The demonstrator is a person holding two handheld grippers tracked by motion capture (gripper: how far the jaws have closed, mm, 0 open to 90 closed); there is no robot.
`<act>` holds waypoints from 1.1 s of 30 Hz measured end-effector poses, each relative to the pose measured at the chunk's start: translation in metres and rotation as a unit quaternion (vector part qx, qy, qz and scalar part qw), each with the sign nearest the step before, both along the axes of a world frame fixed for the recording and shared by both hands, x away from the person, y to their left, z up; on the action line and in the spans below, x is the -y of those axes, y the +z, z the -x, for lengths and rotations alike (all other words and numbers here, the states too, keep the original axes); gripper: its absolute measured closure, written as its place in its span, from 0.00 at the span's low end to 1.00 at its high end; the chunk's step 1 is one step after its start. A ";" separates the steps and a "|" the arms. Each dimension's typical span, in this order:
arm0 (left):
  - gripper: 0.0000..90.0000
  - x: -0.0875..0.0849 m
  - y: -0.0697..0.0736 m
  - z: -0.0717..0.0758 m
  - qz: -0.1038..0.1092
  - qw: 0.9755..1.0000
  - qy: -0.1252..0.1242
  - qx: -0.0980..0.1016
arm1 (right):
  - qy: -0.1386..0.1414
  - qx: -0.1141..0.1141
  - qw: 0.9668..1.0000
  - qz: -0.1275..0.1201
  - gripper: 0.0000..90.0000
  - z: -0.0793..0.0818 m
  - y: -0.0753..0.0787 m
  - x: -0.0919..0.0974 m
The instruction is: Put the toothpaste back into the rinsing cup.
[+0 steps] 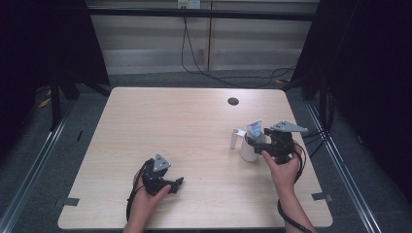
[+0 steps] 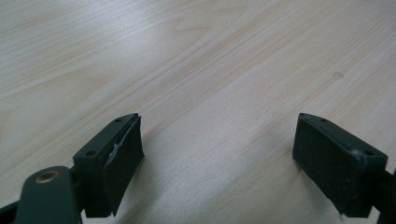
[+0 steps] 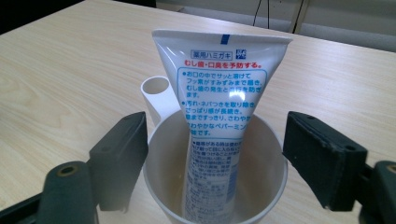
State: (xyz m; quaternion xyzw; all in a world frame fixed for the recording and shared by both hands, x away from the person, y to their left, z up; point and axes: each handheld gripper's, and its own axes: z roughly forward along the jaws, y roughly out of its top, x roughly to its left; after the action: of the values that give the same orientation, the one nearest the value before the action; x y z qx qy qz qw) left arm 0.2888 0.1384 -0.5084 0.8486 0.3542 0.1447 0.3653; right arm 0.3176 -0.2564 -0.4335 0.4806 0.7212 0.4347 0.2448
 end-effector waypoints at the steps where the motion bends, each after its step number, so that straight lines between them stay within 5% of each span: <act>1: 0.18 0.000 0.000 0.000 0.000 1.000 0.000 0.000 | 0.001 -0.002 1.000 0.002 0.24 0.000 0.000 0.000; 18: 0.18 0.000 0.000 0.000 0.002 1.000 0.001 -0.001 | 0.018 -0.003 1.000 -0.007 0.15 0.011 0.006 0.010; 33: 0.18 0.000 0.000 0.000 0.003 1.000 0.002 -0.001 | 0.037 -0.014 0.999 0.012 0.14 0.024 0.004 0.017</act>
State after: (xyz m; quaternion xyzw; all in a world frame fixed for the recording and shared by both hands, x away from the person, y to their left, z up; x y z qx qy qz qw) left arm 0.2885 0.1380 -0.5086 0.8469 0.3566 0.1438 0.3673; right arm 0.2937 -0.2737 -0.4294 0.4567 0.7467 0.4284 0.2244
